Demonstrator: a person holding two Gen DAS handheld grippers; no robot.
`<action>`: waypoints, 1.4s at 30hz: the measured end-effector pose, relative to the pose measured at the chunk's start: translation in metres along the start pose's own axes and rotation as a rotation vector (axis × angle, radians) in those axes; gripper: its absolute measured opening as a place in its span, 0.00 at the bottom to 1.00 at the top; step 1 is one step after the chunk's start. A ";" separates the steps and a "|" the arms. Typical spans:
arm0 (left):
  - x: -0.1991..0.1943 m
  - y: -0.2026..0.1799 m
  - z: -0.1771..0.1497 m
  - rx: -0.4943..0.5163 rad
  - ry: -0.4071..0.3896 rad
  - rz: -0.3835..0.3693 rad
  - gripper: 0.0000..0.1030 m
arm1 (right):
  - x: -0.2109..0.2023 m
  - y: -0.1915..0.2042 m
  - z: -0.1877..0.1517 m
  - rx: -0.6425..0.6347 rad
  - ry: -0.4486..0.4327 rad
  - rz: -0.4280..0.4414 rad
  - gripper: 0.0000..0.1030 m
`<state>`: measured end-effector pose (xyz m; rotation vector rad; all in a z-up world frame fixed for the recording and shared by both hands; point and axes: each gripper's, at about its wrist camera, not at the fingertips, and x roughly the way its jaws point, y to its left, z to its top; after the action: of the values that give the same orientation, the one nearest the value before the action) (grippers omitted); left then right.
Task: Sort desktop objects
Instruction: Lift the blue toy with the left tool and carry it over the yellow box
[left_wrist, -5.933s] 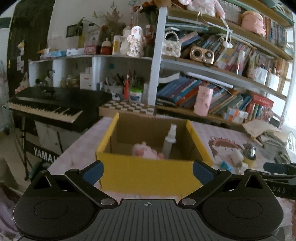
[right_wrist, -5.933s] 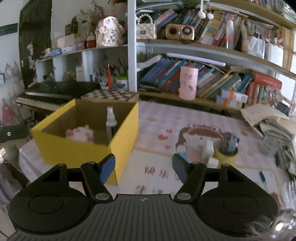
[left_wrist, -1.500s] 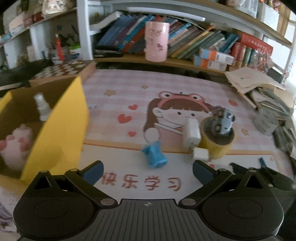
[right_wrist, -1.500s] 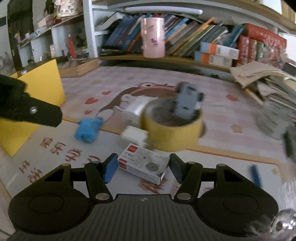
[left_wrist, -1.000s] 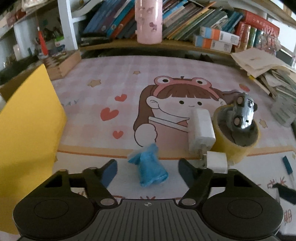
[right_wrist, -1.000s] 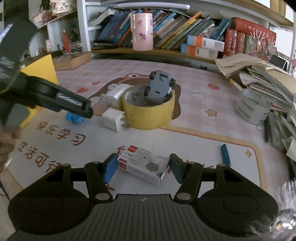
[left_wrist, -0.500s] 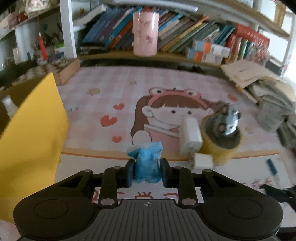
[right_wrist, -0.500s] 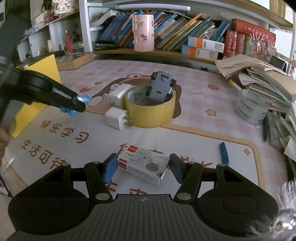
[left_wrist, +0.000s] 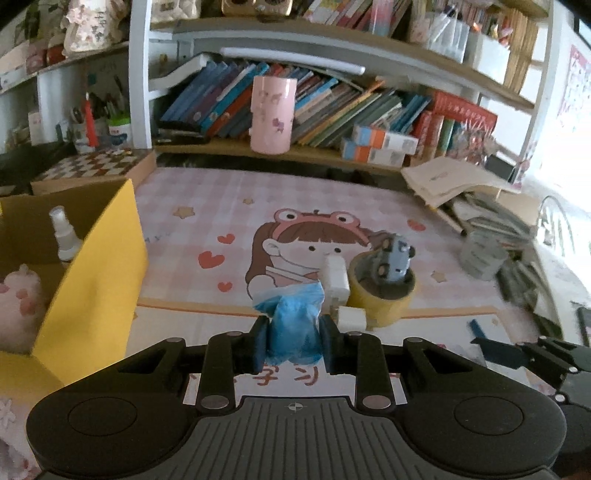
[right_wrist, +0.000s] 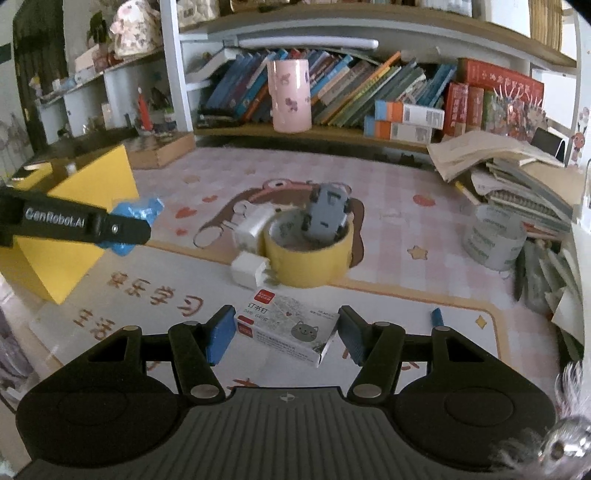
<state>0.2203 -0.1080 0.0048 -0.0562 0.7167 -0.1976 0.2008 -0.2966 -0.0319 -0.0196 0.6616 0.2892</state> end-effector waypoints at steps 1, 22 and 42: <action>-0.005 0.001 0.000 -0.002 -0.007 -0.005 0.27 | -0.003 0.002 0.002 0.001 -0.003 0.003 0.56; -0.078 0.049 -0.033 -0.026 -0.070 -0.104 0.26 | -0.060 0.067 -0.002 -0.041 -0.058 -0.045 0.56; -0.127 0.116 -0.079 -0.061 -0.046 -0.157 0.26 | -0.079 0.163 -0.034 -0.078 0.023 -0.050 0.56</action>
<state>0.0935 0.0318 0.0134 -0.1752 0.6731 -0.3232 0.0765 -0.1643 0.0017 -0.1143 0.6712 0.2672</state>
